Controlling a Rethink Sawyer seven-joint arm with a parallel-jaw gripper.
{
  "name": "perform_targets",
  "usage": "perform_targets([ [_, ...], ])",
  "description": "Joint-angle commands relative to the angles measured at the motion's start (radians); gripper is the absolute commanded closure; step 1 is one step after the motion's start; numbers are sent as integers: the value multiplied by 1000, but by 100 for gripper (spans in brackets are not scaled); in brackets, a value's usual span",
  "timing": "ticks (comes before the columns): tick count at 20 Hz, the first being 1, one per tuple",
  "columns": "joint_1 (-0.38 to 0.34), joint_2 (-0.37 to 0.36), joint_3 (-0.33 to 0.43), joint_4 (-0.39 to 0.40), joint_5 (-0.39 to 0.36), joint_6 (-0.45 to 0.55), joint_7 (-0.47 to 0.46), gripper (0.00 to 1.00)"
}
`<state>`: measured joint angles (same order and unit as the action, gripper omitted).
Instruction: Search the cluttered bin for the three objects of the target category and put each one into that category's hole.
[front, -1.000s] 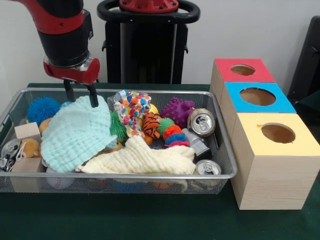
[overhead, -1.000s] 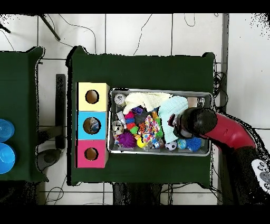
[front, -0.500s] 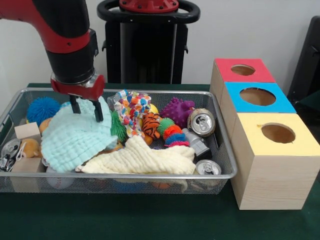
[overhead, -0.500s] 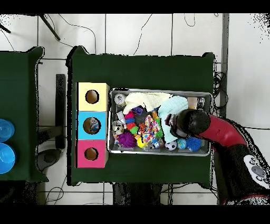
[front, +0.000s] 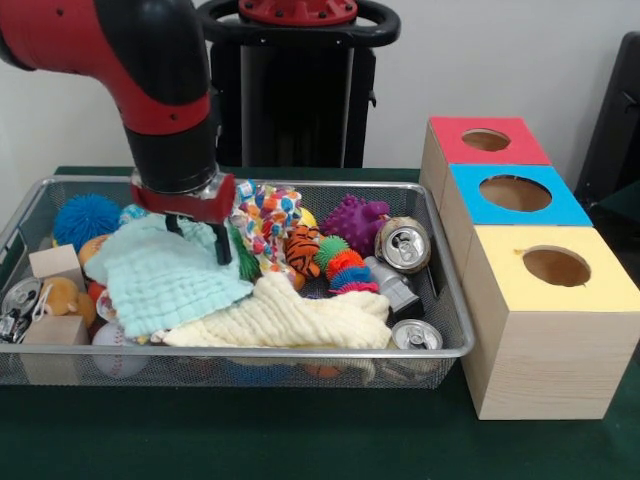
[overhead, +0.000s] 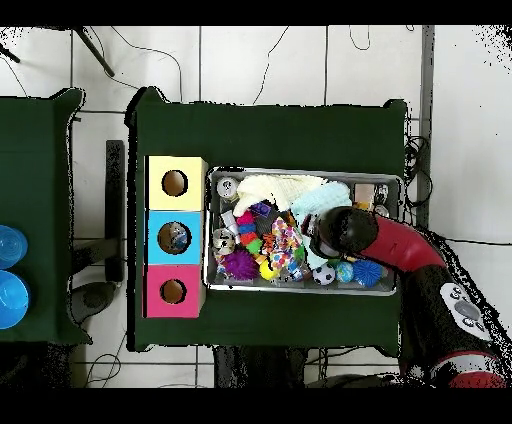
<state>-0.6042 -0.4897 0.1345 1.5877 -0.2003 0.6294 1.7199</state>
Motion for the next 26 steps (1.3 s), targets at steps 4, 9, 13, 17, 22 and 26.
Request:
perform_targets([
  [4, 53, 69, 21, 39, -61, -96, 57, 0],
  [9, 60, 65, 16, 38, -52, -85, 52, 100],
  [13, 58, 66, 22, 34, -38, -71, 51, 100],
  [17, 54, 61, 31, 40, -20, -57, 57, 100],
  [22, 59, 42, 43, 28, 25, 12, 76, 100],
  [26, 97, 17, 28, -25, 61, 132, 106, 100],
])
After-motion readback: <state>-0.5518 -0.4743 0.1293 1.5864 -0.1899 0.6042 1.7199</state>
